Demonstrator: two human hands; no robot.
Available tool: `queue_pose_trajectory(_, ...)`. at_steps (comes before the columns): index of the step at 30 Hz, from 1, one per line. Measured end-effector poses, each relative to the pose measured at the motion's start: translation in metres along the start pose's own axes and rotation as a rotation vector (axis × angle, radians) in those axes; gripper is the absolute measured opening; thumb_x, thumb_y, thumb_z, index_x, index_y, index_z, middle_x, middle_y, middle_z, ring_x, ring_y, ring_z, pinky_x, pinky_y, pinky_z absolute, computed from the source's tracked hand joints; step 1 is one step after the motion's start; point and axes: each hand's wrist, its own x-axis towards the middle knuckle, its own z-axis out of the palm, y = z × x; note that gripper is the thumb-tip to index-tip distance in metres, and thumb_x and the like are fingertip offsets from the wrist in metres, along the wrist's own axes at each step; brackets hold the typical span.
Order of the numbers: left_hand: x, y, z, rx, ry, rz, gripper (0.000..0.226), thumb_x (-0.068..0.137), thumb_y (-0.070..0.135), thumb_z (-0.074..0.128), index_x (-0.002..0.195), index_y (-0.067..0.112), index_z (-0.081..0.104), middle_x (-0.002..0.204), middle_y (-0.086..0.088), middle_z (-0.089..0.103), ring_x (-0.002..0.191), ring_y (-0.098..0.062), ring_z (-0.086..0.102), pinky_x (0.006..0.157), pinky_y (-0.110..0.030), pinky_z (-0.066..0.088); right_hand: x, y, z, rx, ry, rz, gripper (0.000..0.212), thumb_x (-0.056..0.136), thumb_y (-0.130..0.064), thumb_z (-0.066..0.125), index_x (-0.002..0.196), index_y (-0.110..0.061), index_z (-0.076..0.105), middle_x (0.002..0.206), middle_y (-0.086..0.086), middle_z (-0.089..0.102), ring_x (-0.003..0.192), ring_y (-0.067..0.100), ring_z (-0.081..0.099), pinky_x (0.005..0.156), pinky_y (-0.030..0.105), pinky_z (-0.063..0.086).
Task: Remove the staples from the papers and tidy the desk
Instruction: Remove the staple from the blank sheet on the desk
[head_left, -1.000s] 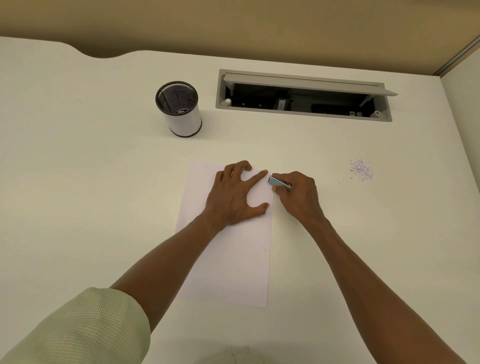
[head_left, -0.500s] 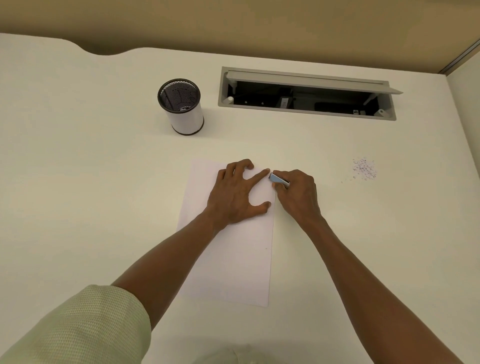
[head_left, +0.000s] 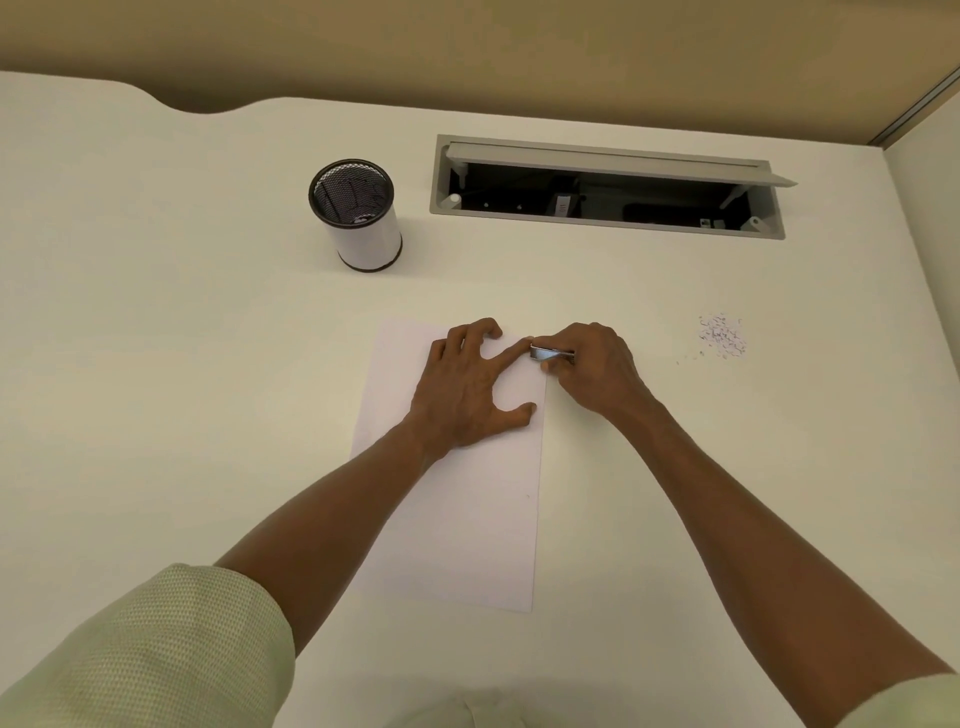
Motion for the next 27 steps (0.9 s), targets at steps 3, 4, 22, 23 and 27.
queue_pose_trajectory(3, 0.001, 0.0, 0.0, 0.002, -0.005, -0.003, 0.08, 0.073, 0.075, 0.053, 0.145, 0.042, 0.043, 0.139, 0.0, 0.04, 0.127, -0.026, 0.038, 0.099, -0.039, 0.038, 0.002, 0.003, 0.0, -0.029, 0.017, -0.053, 0.031, 0.082, -0.013, 0.065, 0.105, -0.031, 0.074, 0.089, 0.002, 0.072, 0.083, 0.026, 0.06, 0.074, 0.043, 0.049)
queue_pose_trajectory(4, 0.001, 0.0, 0.001, 0.0, -0.004, -0.005, 0.08, 0.073, 0.075, 0.053, 0.145, 0.042, 0.044, 0.139, 0.0, 0.04, 0.127, -0.026, 0.039, 0.099, -0.039, 0.038, 0.002, 0.004, 0.002, -0.049, 0.032, -0.074, 0.032, 0.081, -0.012, 0.065, 0.105, -0.031, 0.075, 0.091, 0.0, 0.072, 0.085, 0.026, 0.06, 0.074, 0.041, 0.048)
queue_pose_trajectory(22, 0.0, -0.001, 0.003, 0.01, -0.005, 0.006, 0.084, 0.075, 0.078, 0.051, 0.149, 0.041, 0.04, 0.14, 0.001, 0.038, 0.128, -0.024, 0.036, 0.101, -0.039, 0.036, -0.023, 0.013, 0.015, 0.216, 0.2, 0.092, 0.028, 0.079, -0.012, 0.072, 0.107, -0.019, 0.073, 0.1, -0.003, 0.073, 0.091, 0.015, 0.066, 0.083, 0.034, 0.052)
queue_pose_trajectory(23, 0.0, -0.002, 0.003, 0.001, -0.011, 0.005, 0.083, 0.077, 0.079, 0.05, 0.15, 0.041, 0.04, 0.14, 0.001, 0.037, 0.129, -0.024, 0.036, 0.102, -0.04, 0.035, -0.025, 0.014, 0.013, 0.238, 0.194, 0.11, 0.027, 0.078, -0.012, 0.072, 0.104, -0.017, 0.073, 0.098, -0.004, 0.073, 0.089, 0.014, 0.066, 0.082, 0.034, 0.052)
queue_pose_trajectory(27, 0.0, -0.003, 0.004, 0.0, 0.01, 0.002, 0.074, 0.084, 0.078, 0.044, 0.149, 0.042, 0.041, 0.14, 0.002, 0.038, 0.128, -0.023, 0.036, 0.101, -0.04, 0.036, -0.028, 0.017, 0.013, 0.261, 0.189, 0.13, 0.024, 0.078, -0.012, 0.073, 0.102, -0.016, 0.073, 0.096, -0.004, 0.073, 0.088, 0.014, 0.066, 0.082, 0.033, 0.052)
